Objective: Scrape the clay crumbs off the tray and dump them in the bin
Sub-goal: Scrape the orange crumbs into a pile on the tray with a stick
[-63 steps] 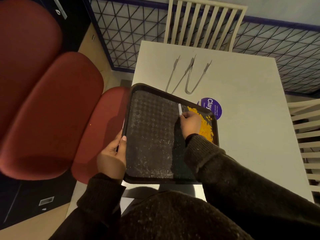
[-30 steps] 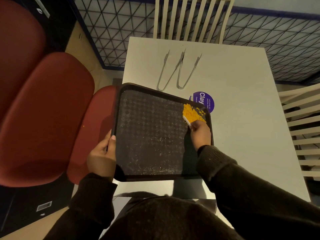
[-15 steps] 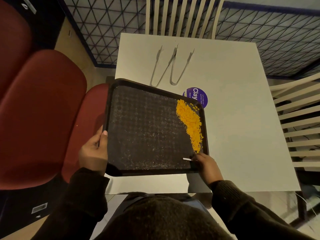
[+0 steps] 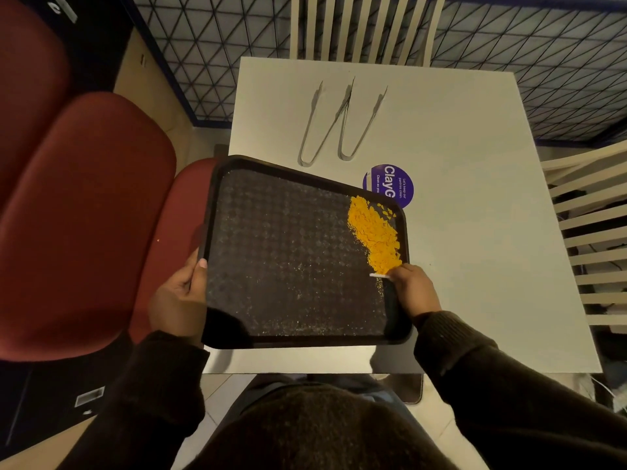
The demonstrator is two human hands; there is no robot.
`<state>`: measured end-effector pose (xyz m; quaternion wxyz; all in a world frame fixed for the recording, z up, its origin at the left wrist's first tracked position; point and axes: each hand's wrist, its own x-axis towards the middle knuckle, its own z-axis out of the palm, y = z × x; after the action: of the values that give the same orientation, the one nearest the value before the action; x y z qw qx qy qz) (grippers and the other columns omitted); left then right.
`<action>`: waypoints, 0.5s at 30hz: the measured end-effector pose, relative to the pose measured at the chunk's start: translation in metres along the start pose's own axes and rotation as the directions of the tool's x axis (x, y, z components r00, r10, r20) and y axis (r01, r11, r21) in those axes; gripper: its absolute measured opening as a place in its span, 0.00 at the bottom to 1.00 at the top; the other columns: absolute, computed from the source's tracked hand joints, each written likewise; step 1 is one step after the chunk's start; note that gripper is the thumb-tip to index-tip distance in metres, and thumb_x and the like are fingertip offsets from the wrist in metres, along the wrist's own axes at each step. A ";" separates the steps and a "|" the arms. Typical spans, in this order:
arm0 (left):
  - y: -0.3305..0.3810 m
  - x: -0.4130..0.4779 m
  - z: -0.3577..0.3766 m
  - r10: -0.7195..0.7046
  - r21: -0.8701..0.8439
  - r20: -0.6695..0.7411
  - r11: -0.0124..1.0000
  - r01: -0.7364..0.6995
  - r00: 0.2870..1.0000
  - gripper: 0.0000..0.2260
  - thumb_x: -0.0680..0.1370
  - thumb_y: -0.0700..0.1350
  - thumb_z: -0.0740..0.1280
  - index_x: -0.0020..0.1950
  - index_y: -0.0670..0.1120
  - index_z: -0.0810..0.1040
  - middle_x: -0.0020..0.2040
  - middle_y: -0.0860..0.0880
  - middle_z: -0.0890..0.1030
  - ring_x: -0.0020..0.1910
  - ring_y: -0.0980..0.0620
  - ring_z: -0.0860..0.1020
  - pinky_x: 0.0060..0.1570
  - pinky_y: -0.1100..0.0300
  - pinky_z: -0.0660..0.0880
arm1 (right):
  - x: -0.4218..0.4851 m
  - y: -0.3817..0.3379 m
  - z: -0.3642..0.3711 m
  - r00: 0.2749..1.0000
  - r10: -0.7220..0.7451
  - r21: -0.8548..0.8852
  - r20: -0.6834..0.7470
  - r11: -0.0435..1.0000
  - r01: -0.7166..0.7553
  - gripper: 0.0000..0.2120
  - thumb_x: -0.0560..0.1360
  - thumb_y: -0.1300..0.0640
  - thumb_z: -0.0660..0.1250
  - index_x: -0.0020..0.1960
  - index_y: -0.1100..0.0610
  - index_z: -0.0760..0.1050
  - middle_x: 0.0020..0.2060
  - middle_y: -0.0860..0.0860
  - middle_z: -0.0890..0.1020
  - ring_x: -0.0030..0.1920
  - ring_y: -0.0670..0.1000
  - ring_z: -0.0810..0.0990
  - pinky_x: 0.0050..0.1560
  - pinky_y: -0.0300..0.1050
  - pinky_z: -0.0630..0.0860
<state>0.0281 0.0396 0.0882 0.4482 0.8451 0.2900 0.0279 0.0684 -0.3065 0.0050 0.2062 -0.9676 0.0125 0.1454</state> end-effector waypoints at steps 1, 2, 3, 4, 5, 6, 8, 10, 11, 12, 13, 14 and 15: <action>0.000 0.000 0.000 -0.006 0.004 0.001 1.000 0.006 1.000 0.16 0.80 0.48 0.60 0.65 0.45 0.74 0.64 0.52 0.76 0.60 0.63 0.70 0.56 0.77 0.61 | 0.005 -0.001 -0.001 1.000 0.001 -0.001 -0.012 1.000 -0.001 0.08 0.75 0.66 0.65 0.51 0.63 0.80 0.46 0.60 0.81 0.49 0.60 0.76 0.50 0.44 0.69; 0.000 0.000 0.000 -0.011 0.005 0.000 1.000 0.011 1.000 0.16 0.80 0.48 0.60 0.65 0.45 0.74 0.65 0.52 0.76 0.60 0.63 0.70 0.54 0.80 0.60 | 0.009 -0.003 -0.003 1.000 0.006 0.004 -0.023 1.000 -0.006 0.08 0.75 0.66 0.65 0.51 0.63 0.80 0.47 0.60 0.81 0.49 0.60 0.76 0.51 0.44 0.69; 0.000 -0.001 0.000 -0.016 0.007 -0.003 1.000 0.016 1.000 0.16 0.80 0.47 0.60 0.66 0.45 0.74 0.65 0.51 0.76 0.60 0.63 0.69 0.53 0.81 0.60 | 0.013 -0.004 -0.004 0.999 0.005 0.009 -0.035 1.000 -0.005 0.08 0.75 0.66 0.65 0.52 0.63 0.80 0.47 0.60 0.81 0.49 0.60 0.76 0.51 0.44 0.69; 0.000 -0.001 0.001 -0.020 0.006 -0.008 1.000 0.020 1.000 0.16 0.80 0.47 0.60 0.66 0.45 0.74 0.65 0.51 0.76 0.60 0.63 0.69 0.53 0.81 0.60 | 0.016 -0.005 -0.005 0.999 -0.001 0.008 -0.044 1.000 0.001 0.08 0.75 0.66 0.65 0.52 0.63 0.80 0.47 0.60 0.81 0.49 0.59 0.76 0.52 0.44 0.69; 0.000 -0.001 0.001 -0.024 0.001 -0.013 1.000 0.024 1.000 0.16 0.80 0.48 0.60 0.66 0.45 0.74 0.64 0.51 0.76 0.60 0.63 0.70 0.56 0.78 0.61 | 0.017 -0.006 -0.005 0.999 -0.006 0.006 -0.040 1.000 0.006 0.08 0.75 0.66 0.65 0.52 0.63 0.80 0.48 0.60 0.81 0.49 0.59 0.76 0.52 0.44 0.69; 0.000 -0.001 0.001 -0.026 -0.003 -0.019 1.000 0.026 0.999 0.16 0.79 0.48 0.60 0.65 0.45 0.74 0.64 0.51 0.76 0.60 0.63 0.70 0.58 0.75 0.62 | 0.018 -0.006 -0.006 0.999 -0.014 0.000 -0.033 1.000 0.014 0.08 0.75 0.66 0.65 0.52 0.63 0.80 0.48 0.60 0.81 0.49 0.59 0.77 0.52 0.44 0.70; -0.001 -0.001 0.001 -0.021 -0.008 -0.018 1.000 0.021 1.000 0.16 0.79 0.48 0.60 0.65 0.45 0.74 0.64 0.51 0.76 0.60 0.62 0.70 0.59 0.71 0.63 | 0.015 -0.006 -0.006 0.999 -0.037 -0.019 -0.016 0.999 0.037 0.09 0.75 0.65 0.65 0.53 0.62 0.80 0.48 0.60 0.81 0.49 0.59 0.77 0.53 0.45 0.71; -0.003 -0.001 0.001 -0.025 -0.018 -0.010 1.000 0.025 1.000 0.16 0.80 0.48 0.60 0.66 0.44 0.74 0.65 0.50 0.76 0.60 0.62 0.70 0.57 0.74 0.62 | 0.008 -0.006 -0.006 0.999 -0.046 -0.035 -0.002 0.998 0.046 0.08 0.75 0.65 0.65 0.52 0.62 0.80 0.47 0.60 0.82 0.49 0.59 0.77 0.51 0.44 0.70; -0.004 0.000 0.002 -0.029 -0.030 -0.008 0.999 0.029 1.000 0.16 0.80 0.48 0.60 0.66 0.44 0.74 0.65 0.50 0.76 0.61 0.61 0.70 0.56 0.74 0.62 | 0.001 -0.007 -0.007 0.999 -0.046 -0.040 0.012 0.998 0.046 0.08 0.75 0.65 0.65 0.52 0.61 0.80 0.47 0.59 0.82 0.49 0.59 0.78 0.50 0.43 0.69; -0.005 0.000 0.002 -0.032 -0.045 -0.007 0.998 0.032 0.999 0.16 0.80 0.48 0.60 0.66 0.44 0.74 0.65 0.50 0.76 0.61 0.61 0.71 0.56 0.74 0.63 | -0.006 -0.007 -0.006 0.999 -0.043 -0.042 0.024 0.998 0.044 0.09 0.74 0.66 0.66 0.52 0.61 0.80 0.47 0.59 0.82 0.49 0.59 0.78 0.49 0.41 0.68; -0.005 0.000 0.002 -0.034 -0.060 -0.006 0.998 0.034 0.999 0.16 0.79 0.47 0.60 0.66 0.44 0.74 0.65 0.49 0.76 0.61 0.60 0.71 0.57 0.73 0.63 | -0.015 -0.007 -0.005 0.998 -0.040 -0.039 0.040 0.998 0.042 0.09 0.74 0.66 0.66 0.53 0.61 0.80 0.49 0.58 0.82 0.50 0.59 0.78 0.50 0.40 0.68; -0.006 0.000 0.002 -0.034 -0.070 -0.005 0.997 0.033 0.999 0.16 0.79 0.47 0.61 0.66 0.43 0.74 0.65 0.49 0.76 0.61 0.60 0.71 0.59 0.71 0.64 | -0.024 -0.007 -0.003 0.998 -0.039 -0.031 0.057 0.999 0.041 0.10 0.73 0.66 0.67 0.53 0.60 0.80 0.51 0.58 0.81 0.52 0.58 0.78 0.52 0.40 0.68; -0.006 0.000 0.002 -0.033 -0.075 -0.006 0.997 0.032 0.999 0.16 0.79 0.47 0.61 0.65 0.43 0.74 0.65 0.48 0.76 0.61 0.59 0.72 0.60 0.69 0.65 | -0.033 -0.007 -0.001 0.996 -0.032 -0.020 0.085 0.999 0.034 0.11 0.73 0.66 0.67 0.54 0.59 0.80 0.52 0.57 0.81 0.54 0.57 0.77 0.55 0.40 0.68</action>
<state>0.0263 0.0409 0.0822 0.4791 0.8227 0.3040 0.0344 0.0380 -0.3021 0.0180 0.1985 -0.9628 -0.0137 0.1830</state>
